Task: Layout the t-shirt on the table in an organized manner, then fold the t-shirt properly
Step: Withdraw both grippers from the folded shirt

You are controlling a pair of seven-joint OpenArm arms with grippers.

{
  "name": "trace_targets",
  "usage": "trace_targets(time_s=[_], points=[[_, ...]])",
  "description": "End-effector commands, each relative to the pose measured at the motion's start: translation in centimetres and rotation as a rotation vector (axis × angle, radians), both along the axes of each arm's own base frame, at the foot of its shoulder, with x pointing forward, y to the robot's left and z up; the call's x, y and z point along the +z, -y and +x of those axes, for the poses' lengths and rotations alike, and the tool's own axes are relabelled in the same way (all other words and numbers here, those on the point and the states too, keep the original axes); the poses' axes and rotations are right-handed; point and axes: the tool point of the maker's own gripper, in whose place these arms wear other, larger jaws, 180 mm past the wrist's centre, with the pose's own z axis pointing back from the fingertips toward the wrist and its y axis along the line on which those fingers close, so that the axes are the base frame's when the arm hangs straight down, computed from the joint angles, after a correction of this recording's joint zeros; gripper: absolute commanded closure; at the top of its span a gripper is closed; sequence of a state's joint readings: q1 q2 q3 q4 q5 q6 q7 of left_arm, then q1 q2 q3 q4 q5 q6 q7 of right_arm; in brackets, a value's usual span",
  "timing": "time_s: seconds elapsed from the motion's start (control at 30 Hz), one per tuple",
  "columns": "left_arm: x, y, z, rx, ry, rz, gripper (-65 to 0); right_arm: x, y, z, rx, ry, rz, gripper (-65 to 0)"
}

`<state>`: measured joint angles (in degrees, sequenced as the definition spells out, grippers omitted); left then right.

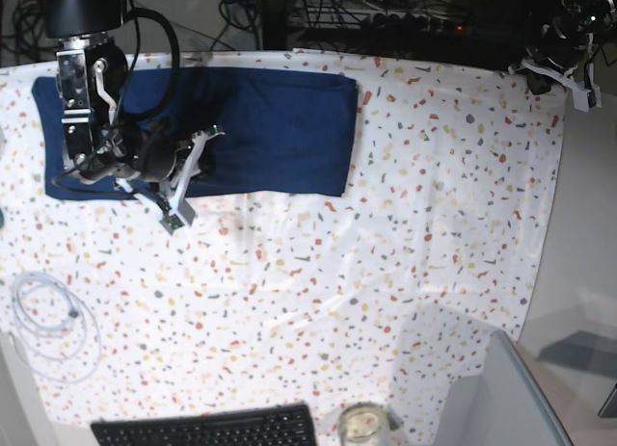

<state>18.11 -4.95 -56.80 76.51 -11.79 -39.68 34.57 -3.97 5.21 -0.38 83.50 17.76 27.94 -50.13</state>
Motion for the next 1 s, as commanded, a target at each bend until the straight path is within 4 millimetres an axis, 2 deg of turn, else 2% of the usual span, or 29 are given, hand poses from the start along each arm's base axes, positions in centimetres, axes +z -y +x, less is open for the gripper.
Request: trace_targets(time_s=[0.0, 0.07, 0.13, 0.2, 0.27, 0.3, 0.33, 0.43, 0.53, 0.7, 0.8, 0.97], points=[[0.8, -0.7, 0.4, -0.009, 0.021, 0.023, 0.0, 1.2, 0.1, 1.4, -0.003, 0.05, 0.013, -19.4], [0.8, -0.7, 0.4, -0.009, 0.021, 0.023, 0.0, 1.7, 0.1, 1.6, 0.0, 0.068, 0.011, -31.4], [0.8, -0.7, 0.4, -0.009, 0.021, 0.023, 0.0, 3.0, 1.2, 2.1, -0.005, 0.114, -0.008, -41.0], [0.8, -0.8, 0.4, -0.011, 0.018, 0.025, 0.0, 4.6, 3.1, 2.5, -0.063, 0.167, -0.018, -49.4], [0.8, -0.4, 0.5, -0.028, 0.013, 0.027, 0.0, 6.5, 6.8, 3.2, -0.189, 0.227, -0.037, -54.3], [0.7, 0.0, 0.7, -0.046, 0.014, 0.024, 0.0, 7.0, 8.0, 3.4, -0.249, 0.241, -0.032, -55.1], [0.6, 0.7, 1.0, -0.074, 0.011, 0.019, 0.0, 7.3, 10.1, 3.2, -0.332, 0.239, -0.037, -55.7], [0.8, 2.5, 1.8, -0.15, 0.012, 0.019, 0.0, 7.3, 14.6, 2.1, -0.5, 0.177, -0.04, -55.8], [0.7, 4.6, 2.9, -0.224, 0.017, 0.008, 0.0, 6.2, 16.8, 0.3, -0.543, 0.103, 0.029, -55.8], [0.4, 7.0, 4.2, -0.253, 0.041, -0.028, 0.0, 3.9, 22.3, -2.6, -0.7, -0.004, 0.146, -55.8], [0.2, 8.1, 4.9, -0.282, 0.043, -0.039, 0.0, 2.5, 24.6, -3.9, -0.748, -0.071, 0.167, -55.8], [0.0, 11.7, 6.4, -0.372, 0.096, -0.078, 0.0, 0.7, 25.2, -4.6, -0.778, -0.133, 0.216, -56.0]])
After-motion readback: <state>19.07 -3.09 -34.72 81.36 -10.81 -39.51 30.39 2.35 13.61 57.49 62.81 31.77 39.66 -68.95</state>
